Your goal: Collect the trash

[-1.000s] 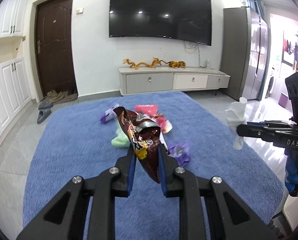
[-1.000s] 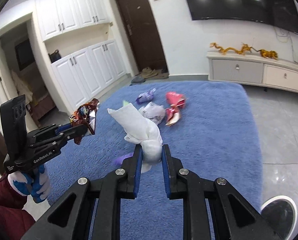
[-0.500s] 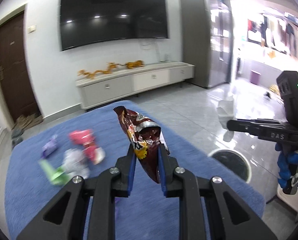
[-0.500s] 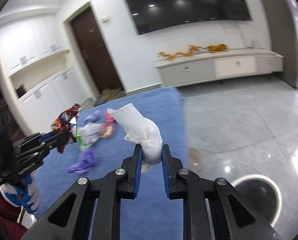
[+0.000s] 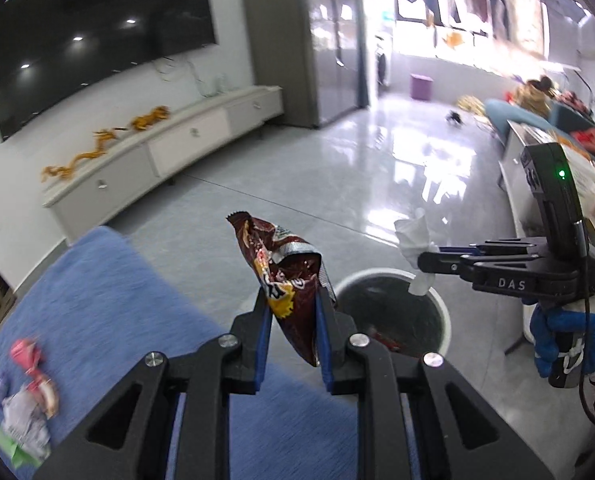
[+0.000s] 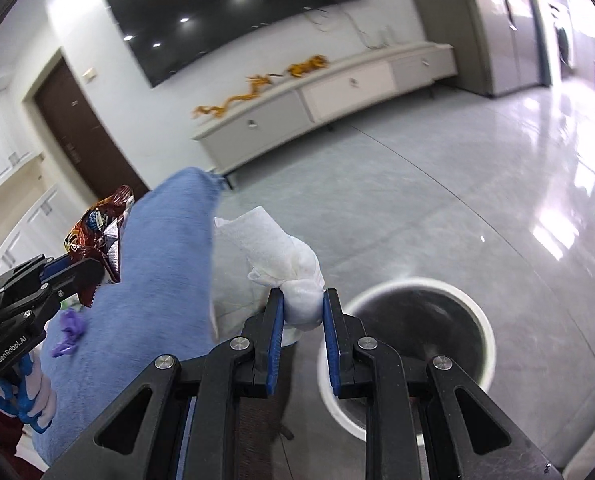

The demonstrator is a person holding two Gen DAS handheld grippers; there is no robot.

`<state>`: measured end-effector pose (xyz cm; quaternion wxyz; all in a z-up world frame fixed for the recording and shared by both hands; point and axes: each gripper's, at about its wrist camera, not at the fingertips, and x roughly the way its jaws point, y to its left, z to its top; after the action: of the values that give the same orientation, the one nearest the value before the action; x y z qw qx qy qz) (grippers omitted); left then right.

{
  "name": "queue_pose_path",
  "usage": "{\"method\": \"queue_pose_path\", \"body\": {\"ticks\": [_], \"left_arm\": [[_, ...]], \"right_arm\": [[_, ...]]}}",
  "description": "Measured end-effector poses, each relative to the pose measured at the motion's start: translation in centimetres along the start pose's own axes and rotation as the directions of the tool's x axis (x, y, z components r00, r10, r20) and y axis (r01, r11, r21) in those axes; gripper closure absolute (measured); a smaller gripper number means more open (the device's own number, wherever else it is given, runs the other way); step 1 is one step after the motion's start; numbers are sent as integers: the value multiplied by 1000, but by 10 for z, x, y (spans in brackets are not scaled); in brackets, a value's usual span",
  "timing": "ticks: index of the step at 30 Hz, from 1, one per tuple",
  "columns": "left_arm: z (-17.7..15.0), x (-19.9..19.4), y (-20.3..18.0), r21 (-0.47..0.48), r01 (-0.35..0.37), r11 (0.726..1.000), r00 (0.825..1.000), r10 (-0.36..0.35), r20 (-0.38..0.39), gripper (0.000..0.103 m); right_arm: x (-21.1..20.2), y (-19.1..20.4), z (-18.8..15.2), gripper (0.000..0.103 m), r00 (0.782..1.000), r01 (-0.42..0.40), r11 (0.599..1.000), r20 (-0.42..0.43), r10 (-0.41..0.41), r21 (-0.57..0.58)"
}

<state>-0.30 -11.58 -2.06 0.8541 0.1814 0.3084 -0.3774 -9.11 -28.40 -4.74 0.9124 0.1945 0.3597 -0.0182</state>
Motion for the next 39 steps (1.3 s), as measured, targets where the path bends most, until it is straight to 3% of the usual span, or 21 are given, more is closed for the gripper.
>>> {"method": "queue_pose_path", "body": {"ticks": [8,18,21,23,25,33,39], "left_arm": [[22,56,-31,49,106,993,988,-100,-117,83],[36,114,-56,6,225,974,945,-217,-244,80],[38,125,-58,-9,238,971,939,-232,-254,78],[39,129,-60,-32,254,967,933,-254,-255,64],[41,133,-60,-52,272,961,927,-276,-255,60],[41,134,-61,-100,323,941,909,-338,-243,60],[38,124,-48,-117,291,950,925,-310,-218,59]], "right_arm": [[20,-54,-13,83,997,57,992,-51,-51,111],[49,-97,-28,80,990,100,974,-114,-78,202],[52,-103,-33,78,989,110,970,-123,-85,216],[55,-106,-34,70,987,119,968,-130,-92,221],[56,-111,-35,58,985,136,964,-135,-107,226],[51,-114,-39,57,981,168,956,-138,-137,242],[41,-111,-35,57,980,179,953,-125,-152,243]]}}
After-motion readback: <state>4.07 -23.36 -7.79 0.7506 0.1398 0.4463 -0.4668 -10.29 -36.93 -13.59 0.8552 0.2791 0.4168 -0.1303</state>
